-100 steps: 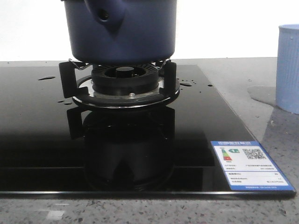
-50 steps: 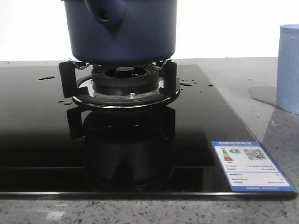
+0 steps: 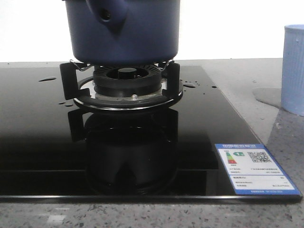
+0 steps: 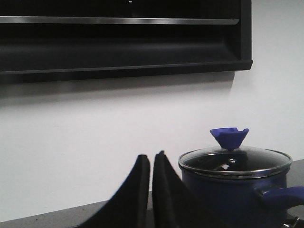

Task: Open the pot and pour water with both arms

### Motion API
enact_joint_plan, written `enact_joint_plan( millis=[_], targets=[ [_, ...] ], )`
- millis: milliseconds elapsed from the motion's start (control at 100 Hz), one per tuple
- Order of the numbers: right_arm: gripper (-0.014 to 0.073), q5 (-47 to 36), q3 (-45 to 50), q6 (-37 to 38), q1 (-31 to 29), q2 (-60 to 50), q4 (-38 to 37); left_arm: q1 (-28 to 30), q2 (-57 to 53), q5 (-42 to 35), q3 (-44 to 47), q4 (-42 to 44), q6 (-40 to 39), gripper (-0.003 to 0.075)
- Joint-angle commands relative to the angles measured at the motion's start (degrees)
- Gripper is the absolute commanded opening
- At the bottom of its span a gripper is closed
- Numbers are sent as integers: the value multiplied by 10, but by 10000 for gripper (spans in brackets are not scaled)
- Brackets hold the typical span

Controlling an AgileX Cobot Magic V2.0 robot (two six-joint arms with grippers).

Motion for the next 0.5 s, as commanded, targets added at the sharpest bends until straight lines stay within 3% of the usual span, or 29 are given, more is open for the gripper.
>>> enact_joint_plan(
  millis=[0, 80, 130, 320, 390, 490],
  targets=[
    [-67, 16, -15, 1, -3, 6, -13, 1, 5, 2, -13, 1, -6, -19],
    [-67, 16, -15, 1, -3, 6, -13, 1, 5, 27, -13, 103, -29, -19],
    [-67, 16, -15, 1, -3, 6, -13, 2, 5, 48, -13, 208, -92, -19],
    [-67, 16, -15, 1, -3, 6, -13, 2, 5, 56, -10, 692, -656, -19],
    [-67, 16, -15, 1, -3, 6, -13, 2, 5, 40, 3, 809, -766, -19],
    [-67, 16, -15, 1, -3, 6, -13, 2, 5, -37, 46, 921, -853, -19]
  ],
)
